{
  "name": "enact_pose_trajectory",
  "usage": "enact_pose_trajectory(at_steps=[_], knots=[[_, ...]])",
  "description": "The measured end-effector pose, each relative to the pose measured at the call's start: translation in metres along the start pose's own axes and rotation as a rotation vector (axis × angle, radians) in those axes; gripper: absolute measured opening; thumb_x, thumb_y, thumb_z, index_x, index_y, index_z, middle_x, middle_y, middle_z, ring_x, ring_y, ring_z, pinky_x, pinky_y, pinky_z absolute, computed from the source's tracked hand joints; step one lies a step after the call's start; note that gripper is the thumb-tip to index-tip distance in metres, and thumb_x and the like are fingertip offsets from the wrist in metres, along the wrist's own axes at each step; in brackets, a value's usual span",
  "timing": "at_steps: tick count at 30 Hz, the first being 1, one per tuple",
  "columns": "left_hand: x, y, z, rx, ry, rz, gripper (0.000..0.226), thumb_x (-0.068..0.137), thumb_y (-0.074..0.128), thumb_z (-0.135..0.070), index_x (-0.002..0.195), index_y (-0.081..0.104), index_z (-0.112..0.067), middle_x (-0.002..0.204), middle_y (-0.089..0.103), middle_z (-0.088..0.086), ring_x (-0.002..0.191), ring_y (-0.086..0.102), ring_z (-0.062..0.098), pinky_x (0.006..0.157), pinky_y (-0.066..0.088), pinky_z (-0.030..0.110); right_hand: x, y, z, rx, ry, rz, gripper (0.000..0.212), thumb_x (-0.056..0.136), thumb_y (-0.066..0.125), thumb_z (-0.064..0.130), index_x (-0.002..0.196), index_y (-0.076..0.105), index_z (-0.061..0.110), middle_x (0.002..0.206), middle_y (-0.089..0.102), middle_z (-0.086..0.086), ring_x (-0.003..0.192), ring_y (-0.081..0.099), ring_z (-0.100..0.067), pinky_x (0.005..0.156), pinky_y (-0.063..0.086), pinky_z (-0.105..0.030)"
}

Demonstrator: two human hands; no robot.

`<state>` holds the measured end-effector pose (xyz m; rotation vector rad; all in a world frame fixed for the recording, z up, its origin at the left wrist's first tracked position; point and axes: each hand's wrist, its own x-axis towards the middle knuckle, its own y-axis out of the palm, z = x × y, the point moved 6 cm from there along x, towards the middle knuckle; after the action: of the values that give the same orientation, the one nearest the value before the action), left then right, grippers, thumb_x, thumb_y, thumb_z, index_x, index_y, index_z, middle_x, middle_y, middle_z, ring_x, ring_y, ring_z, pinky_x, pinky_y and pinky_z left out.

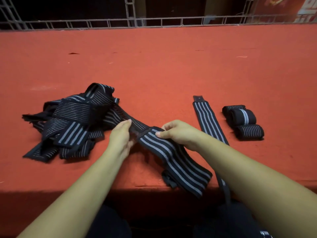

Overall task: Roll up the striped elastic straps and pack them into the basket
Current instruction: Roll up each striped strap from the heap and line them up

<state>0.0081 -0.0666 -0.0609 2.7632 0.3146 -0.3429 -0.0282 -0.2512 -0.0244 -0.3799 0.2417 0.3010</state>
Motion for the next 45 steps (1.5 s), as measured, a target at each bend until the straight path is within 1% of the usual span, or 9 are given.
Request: enact_pose_trajectory(at_steps=[4, 6, 14, 22, 29, 34, 38, 42, 45], knots=[[0.010, -0.003, -0.005, 0.060, -0.061, 0.048, 0.013, 0.095, 0.065, -0.017, 0.082, 0.064, -0.013, 0.068, 0.068, 0.002, 0.046, 0.062, 0.012, 0.056, 0.057, 0.029, -0.008, -0.006, -0.006, -0.028, 0.007, 0.040, 0.025, 0.093, 0.069, 0.024, 0.074, 0.058, 0.013, 0.072, 0.062, -0.006, 0.069, 0.058, -0.020, 0.067, 0.045, -0.032], [0.012, -0.001, -0.007, 0.130, -0.038, 0.069, 0.015, 0.092, 0.067, -0.013, 0.077, 0.066, -0.011, 0.063, 0.069, 0.004, 0.050, 0.062, 0.017, 0.070, 0.056, 0.039, -0.011, -0.007, -0.009, -0.025, -0.004, 0.056, 0.022, 0.093, 0.069, 0.024, 0.078, 0.060, 0.011, 0.076, 0.063, -0.008, 0.072, 0.060, -0.021, 0.069, 0.046, -0.034], [0.031, -0.038, -0.034, 0.372, 0.230, -0.220, 0.021, 0.082, 0.069, -0.019, 0.063, 0.063, -0.015, 0.068, 0.055, 0.009, 0.064, 0.052, 0.019, 0.057, 0.041, 0.030, -0.028, -0.025, -0.014, -0.061, -0.045, 0.140, 0.025, 0.092, 0.069, 0.015, 0.069, 0.060, 0.014, 0.065, 0.059, 0.001, 0.059, 0.055, -0.011, 0.059, 0.043, -0.025], [0.004, -0.022, -0.034, 0.783, 0.402, -0.156, 0.027, 0.088, 0.073, -0.026, 0.099, 0.052, -0.012, 0.092, 0.058, 0.001, 0.085, 0.056, 0.018, 0.074, 0.039, 0.028, -0.041, -0.058, -0.007, 0.304, -0.193, -0.011, 0.009, 0.089, 0.069, 0.019, 0.093, 0.068, 0.011, 0.095, 0.071, -0.007, 0.090, 0.066, -0.023, 0.080, 0.053, -0.037], [-0.044, 0.052, -0.030, 0.425, 0.203, 0.420, 0.034, 0.099, 0.055, -0.042, 0.095, 0.069, -0.010, 0.084, 0.069, 0.003, 0.074, 0.064, 0.015, 0.071, 0.051, 0.028, -0.045, -0.044, 0.016, 0.168, -0.195, -0.056, 0.009, 0.092, 0.069, 0.017, 0.087, 0.066, 0.011, 0.089, 0.069, -0.005, 0.085, 0.066, -0.017, 0.081, 0.051, -0.039], [-0.049, 0.057, -0.041, 0.409, 0.343, 0.332, 0.021, 0.094, 0.068, -0.017, 0.079, 0.055, -0.011, 0.067, 0.055, 0.004, 0.055, 0.059, 0.008, 0.055, 0.051, 0.025, -0.043, -0.054, 0.014, -0.105, -0.228, -0.333, 0.018, 0.087, 0.076, 0.023, 0.101, 0.065, 0.022, 0.099, 0.070, -0.002, 0.084, 0.066, -0.012, 0.071, 0.050, -0.024], [-0.057, 0.072, -0.043, 0.385, 0.346, 0.344, 0.021, 0.097, 0.064, -0.016, 0.080, 0.053, -0.010, 0.053, 0.056, -0.009, 0.054, 0.062, 0.007, 0.054, 0.053, 0.022, -0.048, -0.048, 0.032, -0.425, -0.425, -0.505, 0.029, 0.090, 0.067, 0.043, 0.117, 0.068, 0.031, 0.110, 0.058, 0.006, 0.105, 0.055, -0.004, 0.090, 0.042, -0.022], [-0.070, 0.091, -0.042, 0.281, 0.298, 0.480, 0.032, 0.108, 0.041, -0.027, 0.103, 0.064, -0.005, 0.077, 0.071, 0.001, 0.069, 0.070, 0.015, 0.067, 0.057, 0.024, -0.050, -0.049, 0.042, -0.248, -0.409, -0.491, 0.021, 0.091, 0.068, 0.042, 0.093, 0.071, 0.020, 0.080, 0.066, 0.009, 0.072, 0.060, 0.001, 0.068, 0.049, -0.023], [-0.062, 0.088, -0.045, 0.468, 0.508, 0.391, 0.036, 0.094, 0.056, -0.051, 0.110, 0.064, -0.020, 0.092, 0.069, 0.000, 0.089, 0.067, 0.019, 0.084, 0.054, 0.033, -0.049, -0.062, 0.039, -0.005, -0.382, -0.514, 0.008, 0.092, 0.070, 0.019, 0.088, 0.072, 0.012, 0.081, 0.073, -0.005, 0.077, 0.070, -0.020, 0.075, 0.058, -0.042]])
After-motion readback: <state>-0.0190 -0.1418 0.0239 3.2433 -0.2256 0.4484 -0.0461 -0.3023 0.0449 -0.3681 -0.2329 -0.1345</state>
